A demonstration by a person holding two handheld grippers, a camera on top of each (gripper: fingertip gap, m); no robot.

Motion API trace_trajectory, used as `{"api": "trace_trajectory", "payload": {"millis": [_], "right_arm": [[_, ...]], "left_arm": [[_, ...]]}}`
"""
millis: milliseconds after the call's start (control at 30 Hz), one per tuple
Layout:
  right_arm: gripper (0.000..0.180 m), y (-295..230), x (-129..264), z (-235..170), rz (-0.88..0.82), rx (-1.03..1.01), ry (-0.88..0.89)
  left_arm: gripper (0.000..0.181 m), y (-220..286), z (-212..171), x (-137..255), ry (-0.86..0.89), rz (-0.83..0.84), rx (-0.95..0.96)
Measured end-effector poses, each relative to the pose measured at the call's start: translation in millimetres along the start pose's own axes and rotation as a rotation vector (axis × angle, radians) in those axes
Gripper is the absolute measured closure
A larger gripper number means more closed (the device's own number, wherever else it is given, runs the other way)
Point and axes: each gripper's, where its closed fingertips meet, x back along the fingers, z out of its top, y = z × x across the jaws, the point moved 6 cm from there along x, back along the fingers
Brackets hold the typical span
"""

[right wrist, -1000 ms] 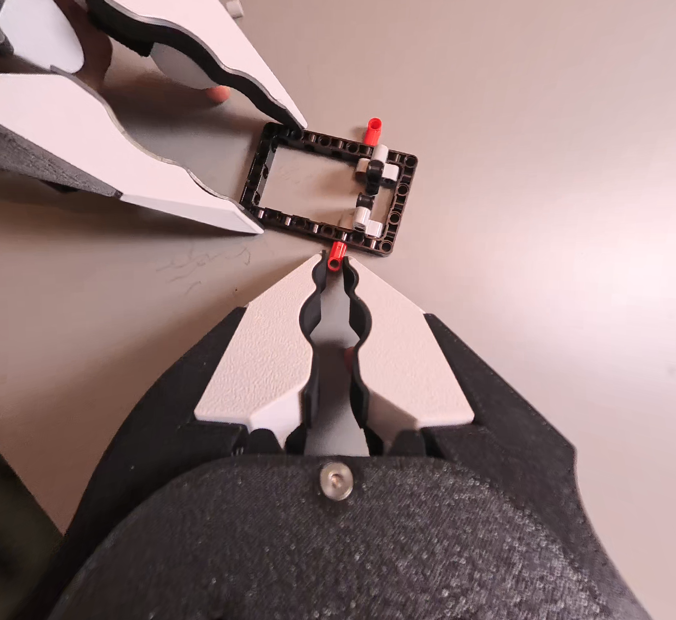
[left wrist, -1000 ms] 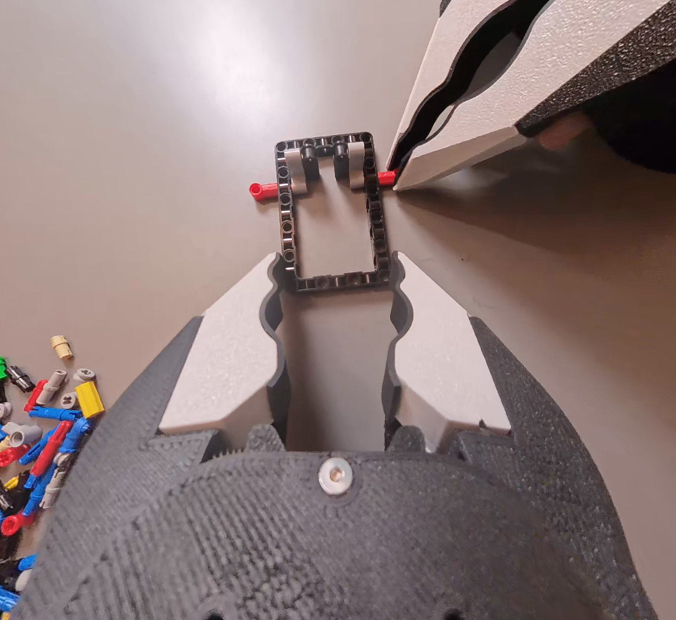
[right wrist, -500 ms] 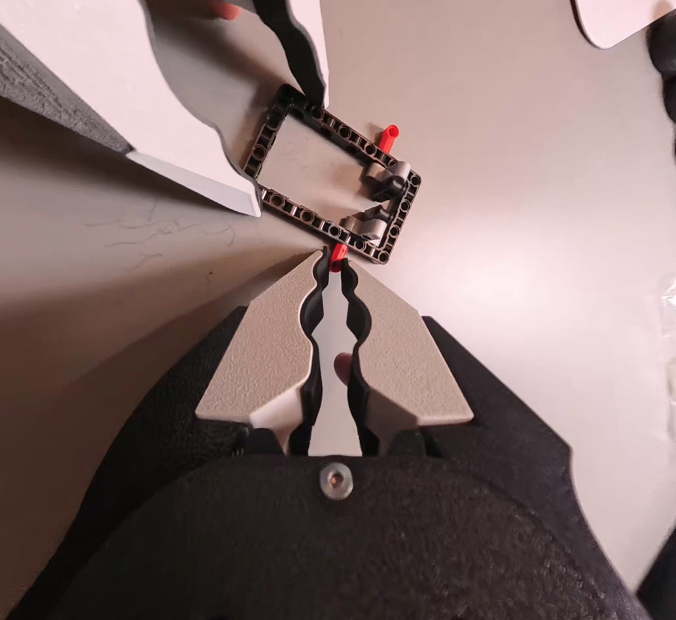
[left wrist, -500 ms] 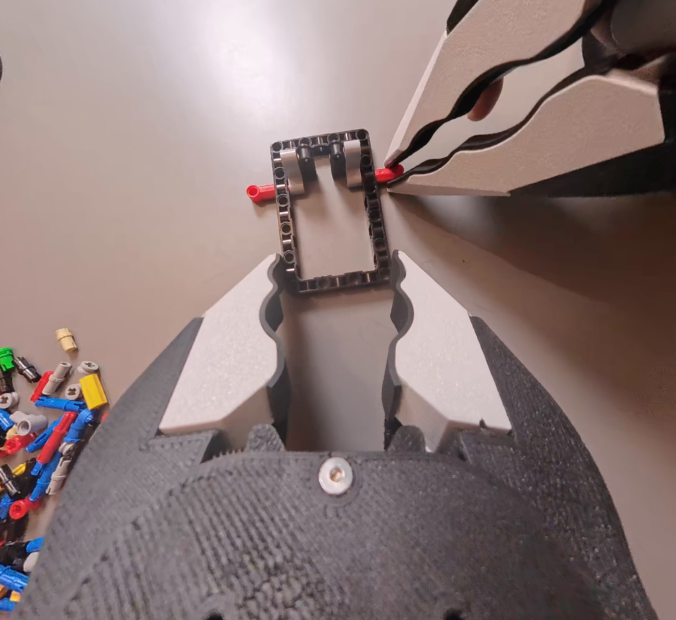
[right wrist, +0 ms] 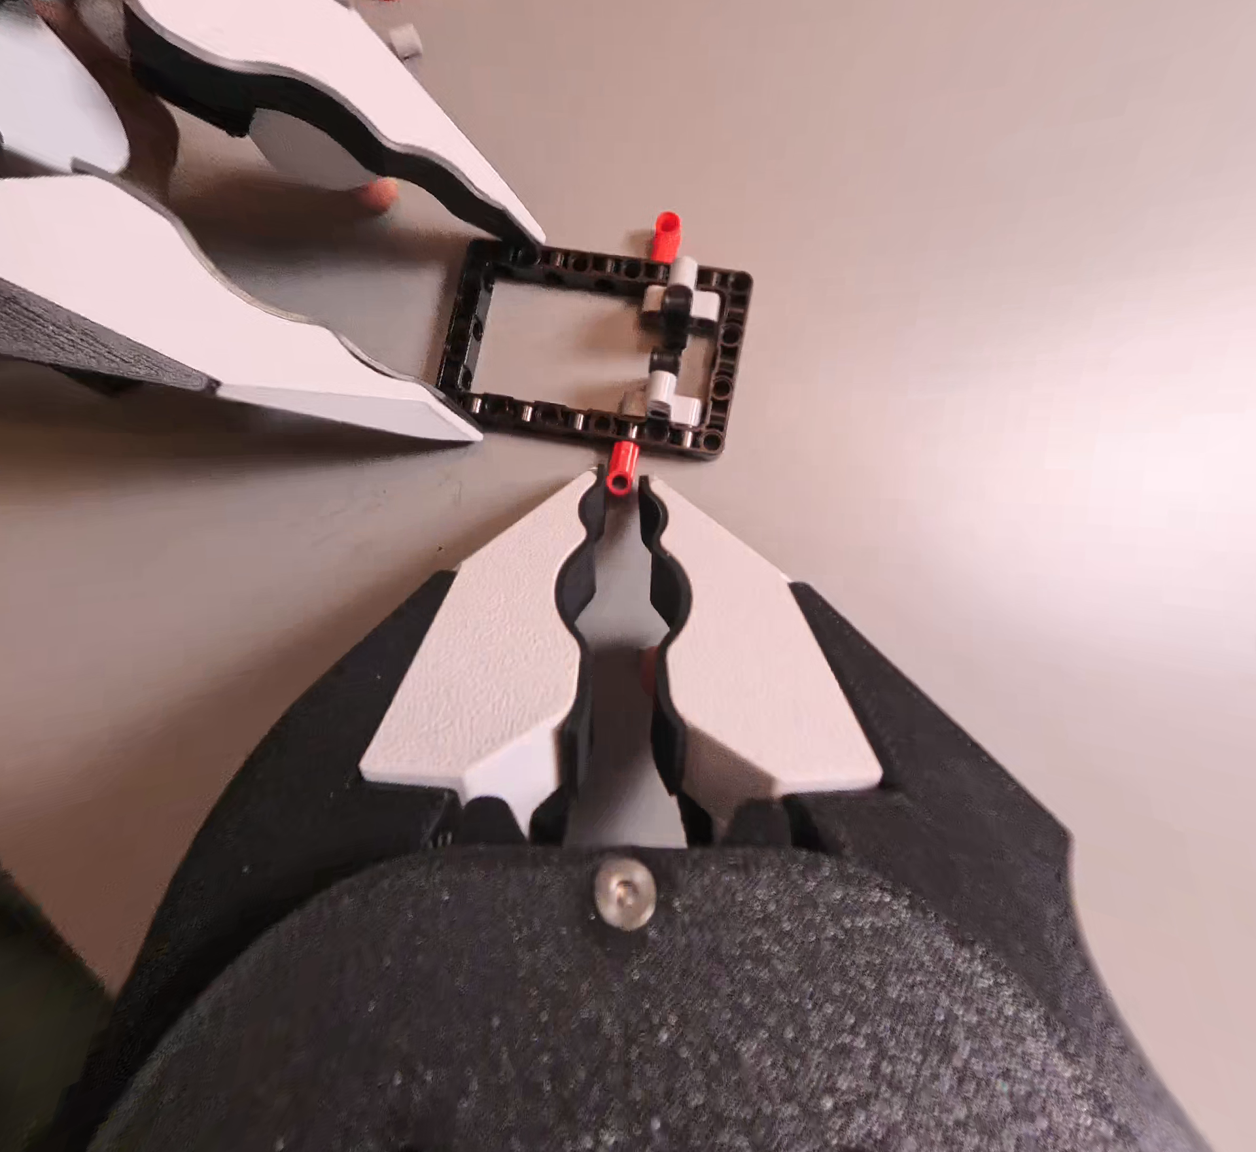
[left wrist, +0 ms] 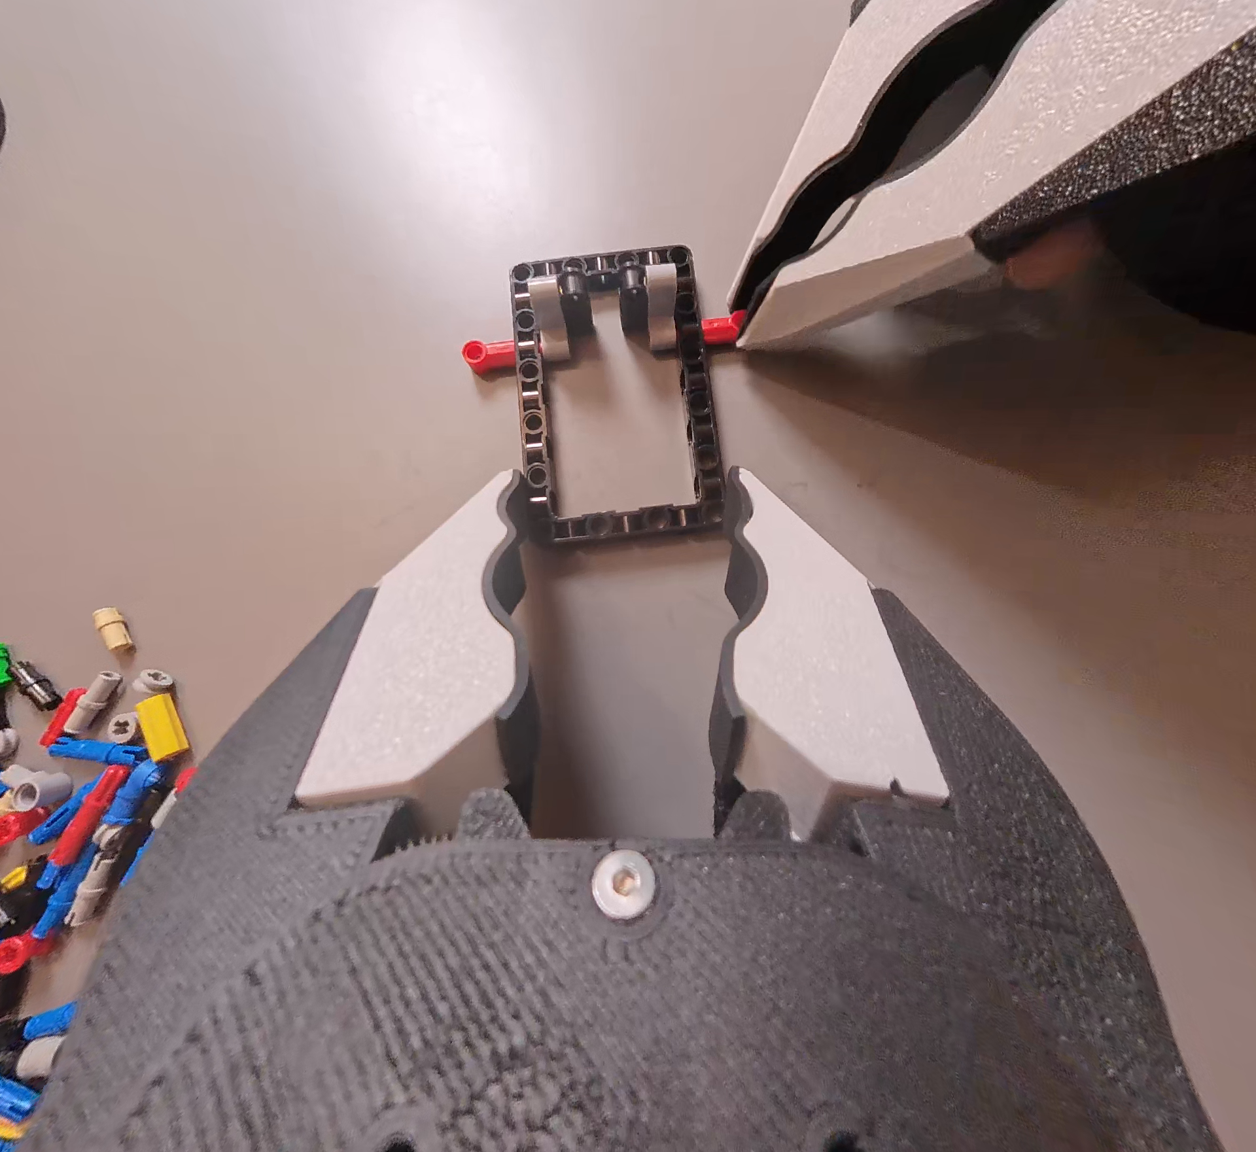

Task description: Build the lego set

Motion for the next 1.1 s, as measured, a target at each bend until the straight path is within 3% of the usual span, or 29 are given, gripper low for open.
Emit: {"api": "trace_trajectory", "payload": {"millis": [133,533,867,1100], "right_arm": [[0.175,1,-1,0,0.025,-0.059,-0.025],[0.172,18,-5,2,0.335,-0.443,-0.082],[0.175,8,-5,8,0.142,-0.19,-0.148],[0.177,-3,-6,12,-0.042,0.108,-0.178]], "left_arm": [[0.123,1,0,0,0.006,0.002,-0.004],[0.122,0,0,0,-0.004,-0.003,-0.005],[0.122,0,0,0,-0.01,-0.006,-0.012],[0.122,0,0,0,-0.016,-0.003,-0.015]]}}
